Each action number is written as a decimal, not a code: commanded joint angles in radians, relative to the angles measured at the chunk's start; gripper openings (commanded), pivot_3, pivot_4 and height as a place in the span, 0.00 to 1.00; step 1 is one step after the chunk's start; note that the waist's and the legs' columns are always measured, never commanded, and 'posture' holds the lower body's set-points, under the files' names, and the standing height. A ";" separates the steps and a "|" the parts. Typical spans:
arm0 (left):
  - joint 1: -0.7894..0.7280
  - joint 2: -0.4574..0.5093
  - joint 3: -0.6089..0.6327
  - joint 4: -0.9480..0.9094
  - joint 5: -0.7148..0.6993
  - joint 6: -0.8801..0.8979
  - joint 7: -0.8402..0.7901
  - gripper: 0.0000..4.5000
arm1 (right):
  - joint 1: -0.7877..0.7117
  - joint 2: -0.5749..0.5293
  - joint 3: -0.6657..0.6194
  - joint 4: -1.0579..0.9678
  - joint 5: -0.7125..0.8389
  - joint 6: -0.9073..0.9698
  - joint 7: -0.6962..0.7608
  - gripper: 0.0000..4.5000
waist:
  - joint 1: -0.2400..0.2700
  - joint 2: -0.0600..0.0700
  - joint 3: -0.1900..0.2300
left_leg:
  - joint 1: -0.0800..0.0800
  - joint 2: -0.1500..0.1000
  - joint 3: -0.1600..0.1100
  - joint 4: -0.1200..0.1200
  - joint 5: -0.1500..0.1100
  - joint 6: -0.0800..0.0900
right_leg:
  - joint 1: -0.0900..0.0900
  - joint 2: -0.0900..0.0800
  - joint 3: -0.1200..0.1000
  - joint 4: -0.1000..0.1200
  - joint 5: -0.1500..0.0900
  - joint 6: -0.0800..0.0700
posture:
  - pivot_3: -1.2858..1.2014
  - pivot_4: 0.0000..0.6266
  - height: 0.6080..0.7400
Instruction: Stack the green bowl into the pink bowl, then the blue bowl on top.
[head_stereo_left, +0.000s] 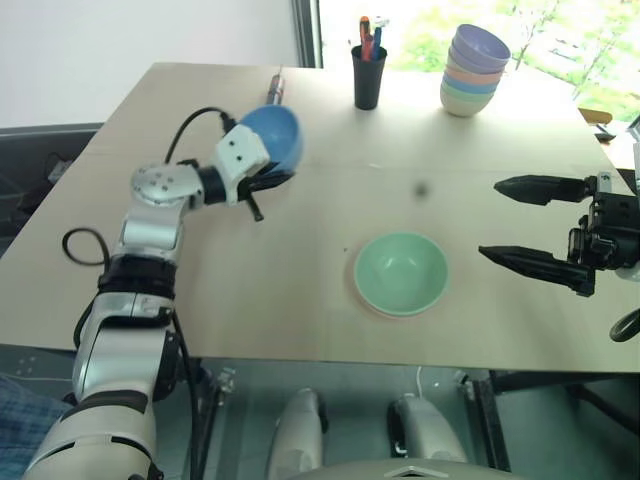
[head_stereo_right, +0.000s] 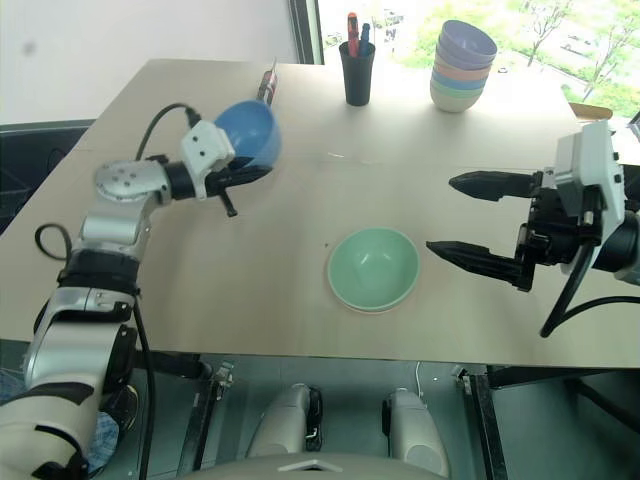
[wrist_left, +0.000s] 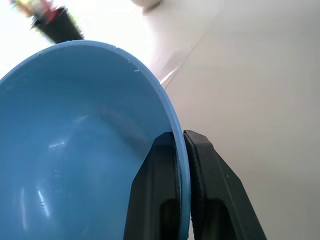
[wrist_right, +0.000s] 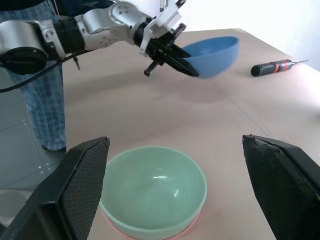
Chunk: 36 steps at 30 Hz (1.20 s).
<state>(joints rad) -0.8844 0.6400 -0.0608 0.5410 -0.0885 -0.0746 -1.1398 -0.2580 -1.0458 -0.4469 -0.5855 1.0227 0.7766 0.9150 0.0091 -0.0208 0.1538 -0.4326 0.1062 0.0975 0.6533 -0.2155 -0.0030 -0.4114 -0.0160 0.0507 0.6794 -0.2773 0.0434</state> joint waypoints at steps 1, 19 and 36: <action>-0.056 -0.021 -0.041 -0.054 -0.077 -0.021 -0.188 0.03 | -0.001 -0.020 -0.030 -0.004 -0.002 -0.016 0.015 1.00 | 0.001 0.000 0.000 | 0.000 0.000 0.000 0.000 0.000 0.000 | 0.000 0.000 0.000 0.000 0.000 0.000 | 0.52 0.24 1.00; -0.079 0.094 -0.391 -0.429 -0.499 -0.223 -0.475 0.03 | 0.063 -0.039 -0.100 -0.060 0.026 0.009 -0.012 1.00 | 0.000 0.000 0.000 | 0.001 0.000 0.000 0.001 0.000 0.000 | 0.001 0.000 0.001 0.001 0.000 0.000 | 0.52 0.24 1.00; -0.156 0.092 -0.513 -0.298 -0.581 -0.341 -0.475 0.43 | 0.104 -0.042 -0.139 -0.100 0.047 0.005 -0.056 1.00 | 0.004 0.000 0.000 | 0.000 0.000 -0.002 0.003 0.000 0.000 | 0.002 0.000 -0.001 0.000 0.000 0.000 | 0.52 0.24 1.00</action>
<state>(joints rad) -1.0182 0.7362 -0.5975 0.2486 -0.6356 -0.4060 -1.6106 -0.1575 -1.0736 -0.5319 -0.6695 1.0641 0.7870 0.8647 0.0131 -0.0206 0.1538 -0.4324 0.1064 0.0957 0.6560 -0.2155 -0.0028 -0.4096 -0.0156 0.0502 0.6796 -0.2775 0.0435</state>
